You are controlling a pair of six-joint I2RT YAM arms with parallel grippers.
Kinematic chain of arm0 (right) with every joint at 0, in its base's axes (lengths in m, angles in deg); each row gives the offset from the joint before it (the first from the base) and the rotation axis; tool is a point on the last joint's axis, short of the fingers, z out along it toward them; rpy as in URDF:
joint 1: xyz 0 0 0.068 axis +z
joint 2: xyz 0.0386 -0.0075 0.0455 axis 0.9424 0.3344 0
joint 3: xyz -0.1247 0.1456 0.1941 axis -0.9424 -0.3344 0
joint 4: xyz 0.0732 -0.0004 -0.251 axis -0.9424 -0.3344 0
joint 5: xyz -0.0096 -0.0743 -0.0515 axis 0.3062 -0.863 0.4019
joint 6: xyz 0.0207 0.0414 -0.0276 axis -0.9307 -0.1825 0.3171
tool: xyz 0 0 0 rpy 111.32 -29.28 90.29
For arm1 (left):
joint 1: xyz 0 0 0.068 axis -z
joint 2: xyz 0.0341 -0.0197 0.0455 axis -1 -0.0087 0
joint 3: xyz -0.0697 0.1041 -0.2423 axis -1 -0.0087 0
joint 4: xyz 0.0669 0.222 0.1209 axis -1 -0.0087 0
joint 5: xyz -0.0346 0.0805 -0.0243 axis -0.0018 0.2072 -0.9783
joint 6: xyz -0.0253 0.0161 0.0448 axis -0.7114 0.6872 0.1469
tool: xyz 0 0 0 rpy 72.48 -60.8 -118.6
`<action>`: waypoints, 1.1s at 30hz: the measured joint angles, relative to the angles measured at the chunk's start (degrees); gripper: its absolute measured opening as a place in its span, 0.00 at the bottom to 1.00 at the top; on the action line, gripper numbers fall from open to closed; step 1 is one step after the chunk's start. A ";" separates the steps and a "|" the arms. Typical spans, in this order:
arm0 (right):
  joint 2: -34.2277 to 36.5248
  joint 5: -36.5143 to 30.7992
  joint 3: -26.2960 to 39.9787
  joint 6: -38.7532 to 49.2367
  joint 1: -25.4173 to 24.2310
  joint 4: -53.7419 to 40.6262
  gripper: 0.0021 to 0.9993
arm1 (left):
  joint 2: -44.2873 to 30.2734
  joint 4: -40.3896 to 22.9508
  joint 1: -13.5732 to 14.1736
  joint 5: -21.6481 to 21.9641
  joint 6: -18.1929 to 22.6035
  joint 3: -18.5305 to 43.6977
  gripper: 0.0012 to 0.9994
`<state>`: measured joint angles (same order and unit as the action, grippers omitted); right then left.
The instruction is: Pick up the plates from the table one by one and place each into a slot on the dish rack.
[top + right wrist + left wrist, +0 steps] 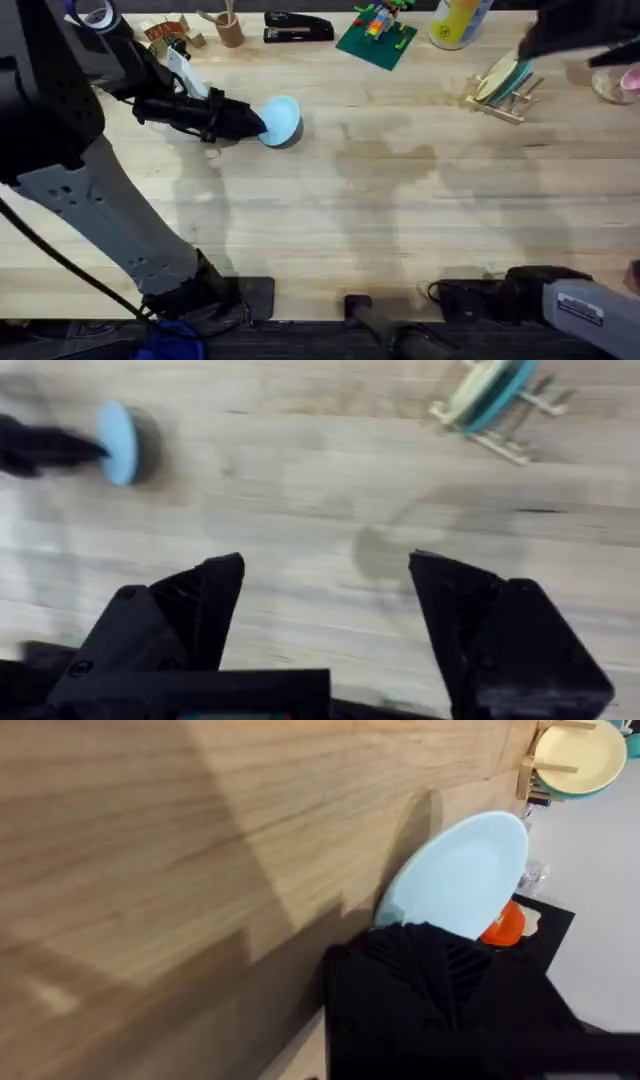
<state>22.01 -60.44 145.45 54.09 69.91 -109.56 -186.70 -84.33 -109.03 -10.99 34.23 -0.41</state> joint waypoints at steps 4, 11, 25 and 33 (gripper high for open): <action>3.67 4.62 0.09 -5.10 0.00 2.25 0.99 | 0.00 0.13 0.00 0.00 -0.11 0.00 0.04; 13.85 11.50 0.09 -12.27 3.40 9.76 0.99 | 0.00 0.48 0.07 -0.07 -0.13 0.00 0.04; 29.81 13.02 0.09 -20.75 17.88 24.70 1.00 | 0.00 0.59 0.07 -0.07 -0.13 0.00 0.04; 37.98 13.04 0.09 -24.51 23.48 33.56 1.00 | 0.00 0.59 0.09 -0.07 -0.13 0.00 0.04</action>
<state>59.99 -47.40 145.54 29.58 93.39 -76.00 -186.70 -83.74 -108.94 -11.06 34.10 -0.41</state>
